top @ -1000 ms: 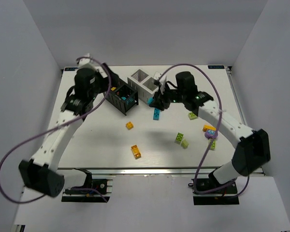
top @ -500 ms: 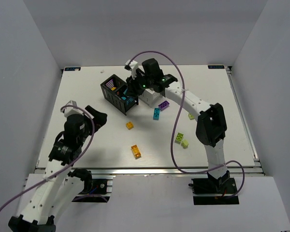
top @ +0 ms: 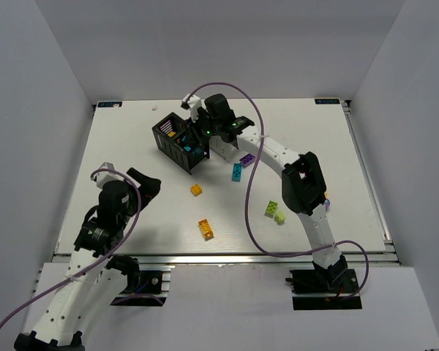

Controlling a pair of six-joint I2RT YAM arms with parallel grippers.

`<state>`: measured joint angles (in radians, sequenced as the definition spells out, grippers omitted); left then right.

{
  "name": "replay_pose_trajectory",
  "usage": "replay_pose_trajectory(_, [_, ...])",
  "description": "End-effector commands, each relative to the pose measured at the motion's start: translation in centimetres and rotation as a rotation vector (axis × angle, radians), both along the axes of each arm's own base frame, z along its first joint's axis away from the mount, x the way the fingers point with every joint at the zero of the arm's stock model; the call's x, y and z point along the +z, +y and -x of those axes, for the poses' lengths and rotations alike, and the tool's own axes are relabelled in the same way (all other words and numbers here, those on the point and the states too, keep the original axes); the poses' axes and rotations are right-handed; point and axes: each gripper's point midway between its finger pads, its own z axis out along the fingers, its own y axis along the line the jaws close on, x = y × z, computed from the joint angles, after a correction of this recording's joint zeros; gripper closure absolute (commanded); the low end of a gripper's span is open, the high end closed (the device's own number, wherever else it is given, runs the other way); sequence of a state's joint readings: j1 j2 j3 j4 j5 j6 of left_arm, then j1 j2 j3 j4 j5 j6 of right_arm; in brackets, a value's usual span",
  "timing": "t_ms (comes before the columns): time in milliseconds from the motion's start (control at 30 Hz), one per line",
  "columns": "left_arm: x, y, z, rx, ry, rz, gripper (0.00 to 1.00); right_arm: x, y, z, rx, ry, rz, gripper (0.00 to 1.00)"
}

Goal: Sort the legos into containers by color

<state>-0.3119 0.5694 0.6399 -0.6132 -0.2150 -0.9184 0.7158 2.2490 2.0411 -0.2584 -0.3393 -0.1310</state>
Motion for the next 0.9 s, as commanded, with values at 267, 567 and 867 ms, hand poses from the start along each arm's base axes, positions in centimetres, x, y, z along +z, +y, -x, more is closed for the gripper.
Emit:
replay_pose_trajectory(267, [-0.9,-1.4,-0.4,-0.045,-0.008,0.053,0.04,3.8,1.1,-1.5,0.022,-0.148,-0.069,0.31])
replay_pose_trajectory(567, [-1.4,-2.3,-0.8,-0.075,-0.027,0.09,0.31,8.2,-1.4,1.3,0.214,-0.266,-0.062,0.1])
replay_pose_trajectory(867, [-4.3,-4.6,-1.9,-0.159,0.106,0.079,1.0,11.4,-11.3,8.1,0.359,-0.2,-0.105,0.85])
